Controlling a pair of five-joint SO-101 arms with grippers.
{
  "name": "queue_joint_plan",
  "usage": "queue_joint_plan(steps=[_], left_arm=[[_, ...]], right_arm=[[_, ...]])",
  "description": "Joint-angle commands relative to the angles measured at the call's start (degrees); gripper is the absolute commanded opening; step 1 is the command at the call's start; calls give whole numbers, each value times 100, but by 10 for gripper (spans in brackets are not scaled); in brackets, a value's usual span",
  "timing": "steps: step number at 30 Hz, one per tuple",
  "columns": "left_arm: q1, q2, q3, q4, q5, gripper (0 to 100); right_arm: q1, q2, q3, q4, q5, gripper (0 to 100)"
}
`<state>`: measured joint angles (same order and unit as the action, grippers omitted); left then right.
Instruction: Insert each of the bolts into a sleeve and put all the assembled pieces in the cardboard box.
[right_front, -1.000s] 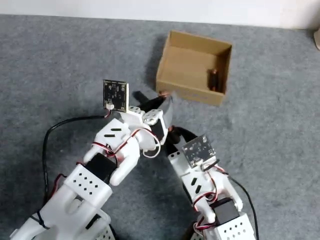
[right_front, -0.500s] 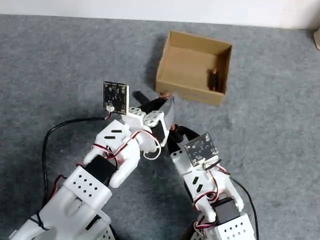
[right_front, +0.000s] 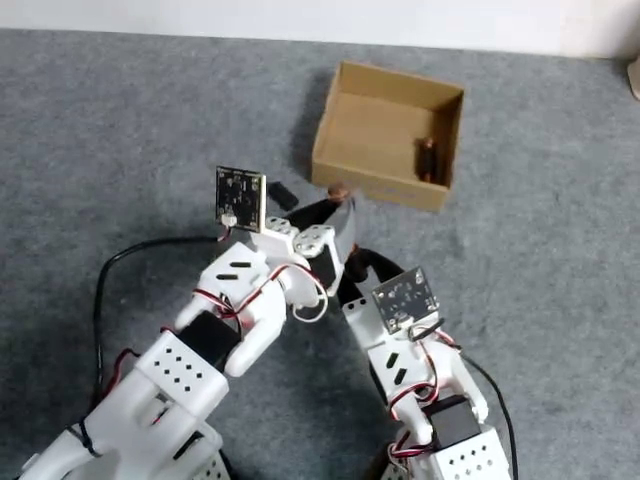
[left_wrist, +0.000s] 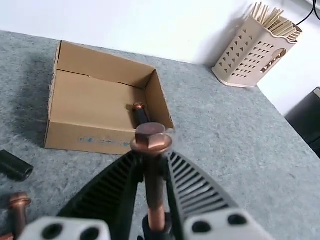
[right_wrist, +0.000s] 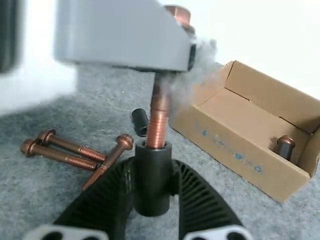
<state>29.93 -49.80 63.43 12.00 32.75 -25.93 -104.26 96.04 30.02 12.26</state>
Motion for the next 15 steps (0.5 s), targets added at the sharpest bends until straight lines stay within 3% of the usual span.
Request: queue_joint_plan(steps=[1, 15], left_arm=[[119, -84, 66, -62, -18, 5], [382, -66, 374, -44, -18, 5]], right_arm=[[163, -110, 136, -321, -62, 5], [189, -110, 136, -321, -26, 5]])
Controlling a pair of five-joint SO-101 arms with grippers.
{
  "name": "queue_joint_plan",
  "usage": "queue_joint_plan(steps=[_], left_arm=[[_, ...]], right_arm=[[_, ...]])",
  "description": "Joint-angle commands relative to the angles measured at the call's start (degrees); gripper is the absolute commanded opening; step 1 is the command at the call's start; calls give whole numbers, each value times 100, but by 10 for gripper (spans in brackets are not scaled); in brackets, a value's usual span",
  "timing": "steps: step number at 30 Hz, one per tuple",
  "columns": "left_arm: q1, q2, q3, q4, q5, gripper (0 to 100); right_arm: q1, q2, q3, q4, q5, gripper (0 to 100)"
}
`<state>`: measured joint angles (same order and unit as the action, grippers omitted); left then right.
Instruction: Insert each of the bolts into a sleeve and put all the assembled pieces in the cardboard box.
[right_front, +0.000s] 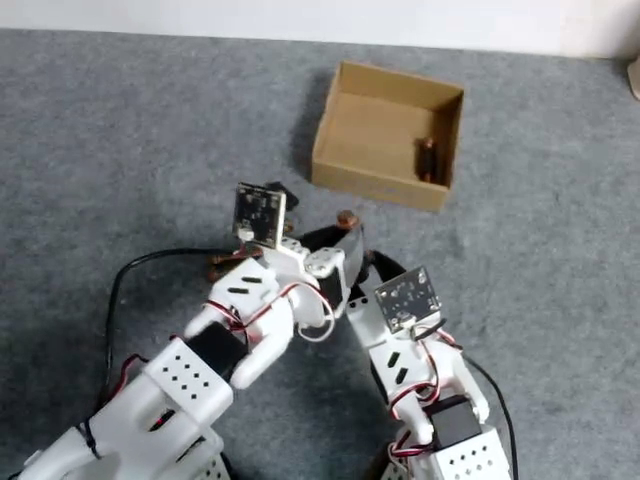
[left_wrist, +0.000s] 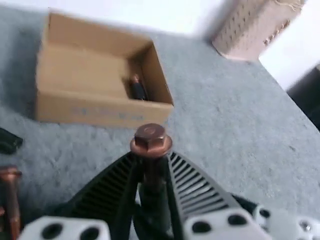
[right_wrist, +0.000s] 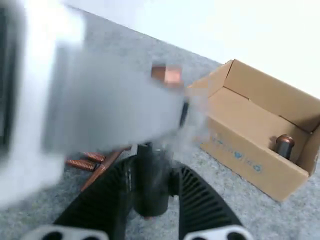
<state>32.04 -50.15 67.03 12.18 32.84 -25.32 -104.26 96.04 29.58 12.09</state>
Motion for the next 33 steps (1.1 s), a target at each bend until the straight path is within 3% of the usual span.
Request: queue_joint_plan(steps=[1, 13, 20, 29, 33], left_arm=[[171, -13, 13, -62, -26, 5], [180, -40, 13, -53, -35, 14], [198, -40, -13, -44, -440, 207], [180, -48, -163, -26, -448, 189], [-4, -295, -611, 589, -448, 189]], right_arm=[[189, -110, 136, -277, -9, 5], [356, -110, 136, -277, -35, 5], [356, -110, 163, -277, -35, 5], [356, -110, 171, -277, -35, 5], [356, -110, 171, -277, -35, 5]])
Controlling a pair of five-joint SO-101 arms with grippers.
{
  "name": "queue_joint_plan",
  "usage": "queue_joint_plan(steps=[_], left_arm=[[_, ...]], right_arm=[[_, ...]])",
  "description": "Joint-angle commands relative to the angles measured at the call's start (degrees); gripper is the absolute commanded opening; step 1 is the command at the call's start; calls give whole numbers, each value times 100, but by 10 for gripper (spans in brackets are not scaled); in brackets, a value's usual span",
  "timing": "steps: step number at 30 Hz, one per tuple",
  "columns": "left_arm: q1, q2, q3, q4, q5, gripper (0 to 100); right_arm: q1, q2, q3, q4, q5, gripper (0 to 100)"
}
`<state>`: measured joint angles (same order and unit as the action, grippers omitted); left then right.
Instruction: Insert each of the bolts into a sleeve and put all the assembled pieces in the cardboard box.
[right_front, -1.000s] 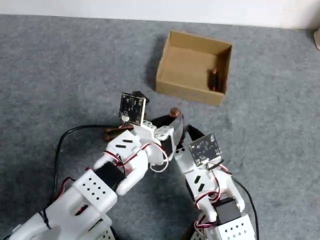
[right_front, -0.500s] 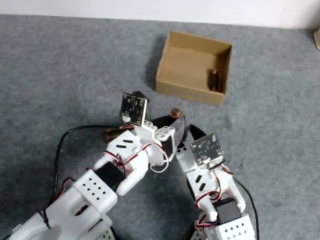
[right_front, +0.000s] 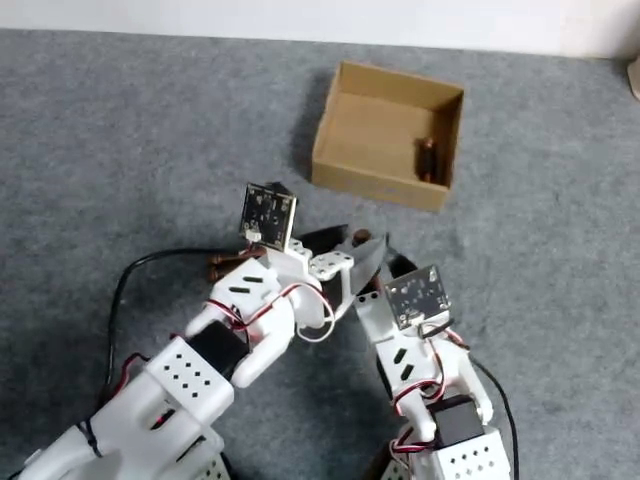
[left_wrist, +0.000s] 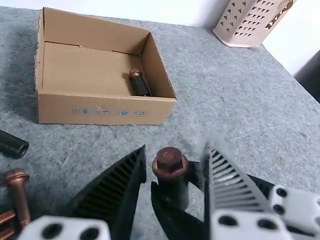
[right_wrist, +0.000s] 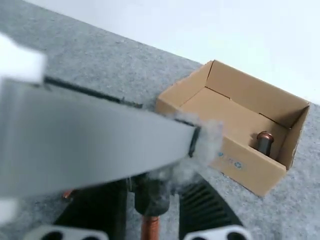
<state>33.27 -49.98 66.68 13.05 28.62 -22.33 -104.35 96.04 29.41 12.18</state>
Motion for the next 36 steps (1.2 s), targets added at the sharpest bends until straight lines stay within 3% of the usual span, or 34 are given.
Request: queue_joint_plan(steps=[1, 6, 11, 15, 17, 24, 28, 36], left_arm=[[-215, -505, -673, 738, -26, 189], [-769, -1780, -629, 1846, -53, 189], [-980, -1974, -92, 1538, -97, 171], [-980, -1068, -101, 844, -1160, 11], [-980, -409, -198, 501, -1547, 18], [-1288, 2290, -1464, 352, -1881, 7], [-1692, 3565, -2343, 862, -2163, 7], [-1780, 4259, -2756, 914, -2013, 7]], right_arm=[[57, -101, 171, -259, -44, 5], [57, -101, 171, -444, -35, 5], [57, -101, 330, -699, -26, 5], [66, -101, 374, -708, -18, 5], [84, -101, 374, -708, -18, 5], [295, -101, 330, -673, -18, 5], [321, -92, 321, -673, -9, 5], [321, -84, 154, -673, 0, 5]])
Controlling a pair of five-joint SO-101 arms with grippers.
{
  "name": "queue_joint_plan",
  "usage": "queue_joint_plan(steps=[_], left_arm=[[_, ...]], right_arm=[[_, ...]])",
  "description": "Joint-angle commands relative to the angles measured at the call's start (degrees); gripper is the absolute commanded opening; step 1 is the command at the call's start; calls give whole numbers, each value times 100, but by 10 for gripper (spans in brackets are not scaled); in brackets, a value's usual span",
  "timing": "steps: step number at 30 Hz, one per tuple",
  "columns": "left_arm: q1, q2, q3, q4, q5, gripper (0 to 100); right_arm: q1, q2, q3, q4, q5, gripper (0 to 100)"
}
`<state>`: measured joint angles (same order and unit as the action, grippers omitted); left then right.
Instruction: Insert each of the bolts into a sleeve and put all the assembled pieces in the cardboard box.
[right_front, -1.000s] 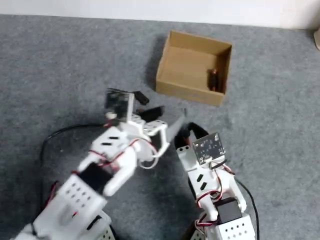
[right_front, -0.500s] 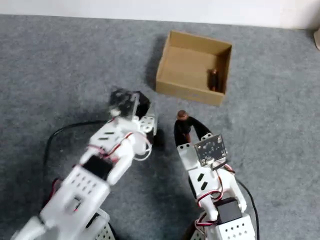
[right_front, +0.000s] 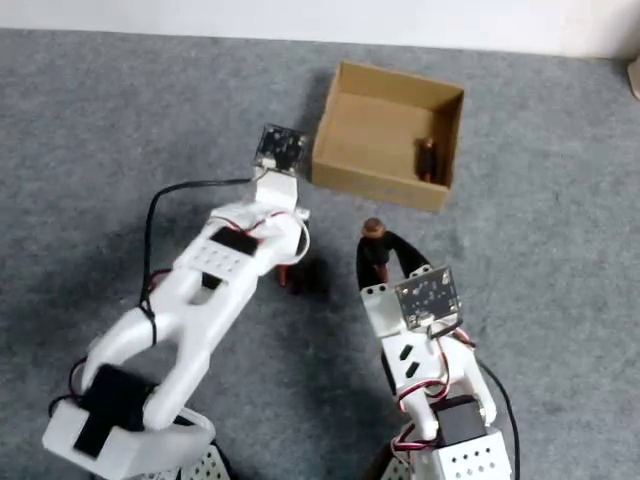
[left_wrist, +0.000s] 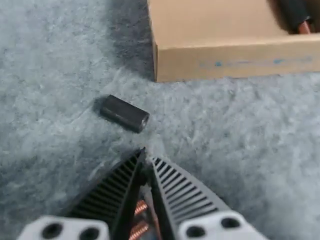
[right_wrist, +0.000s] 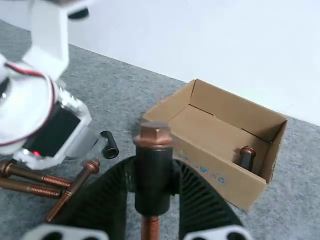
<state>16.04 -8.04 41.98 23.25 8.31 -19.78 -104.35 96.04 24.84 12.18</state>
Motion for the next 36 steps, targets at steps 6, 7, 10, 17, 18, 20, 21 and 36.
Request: queue_joint_plan(steps=[6, 7, 10, 17, 18, 20, 21, 36], left_arm=[[-84, 84, -277, -211, 18, 7], [-84, 84, -277, -211, 26, 7], [-84, 84, -277, -211, 44, 7], [-101, 92, -277, -211, 35, 7], [-136, 92, -277, -211, 44, 7], [-180, 92, -277, -220, 53, 7], [-180, 92, -277, -220, 53, 7], [-154, 92, -312, -220, 35, 7]], right_arm=[[75, 180, -567, -215, 0, 5], [75, 444, -822, -215, 0, 5], [75, 1771, -1798, -242, 0, 5], [92, 5666, -4796, -207, -26, 5], [92, 6176, -5165, -180, -35, 5], [101, 7134, -5868, 66, -35, 5], [154, 7591, -6220, 198, -35, 5], [620, 11187, -9095, 1490, -44, 5]])
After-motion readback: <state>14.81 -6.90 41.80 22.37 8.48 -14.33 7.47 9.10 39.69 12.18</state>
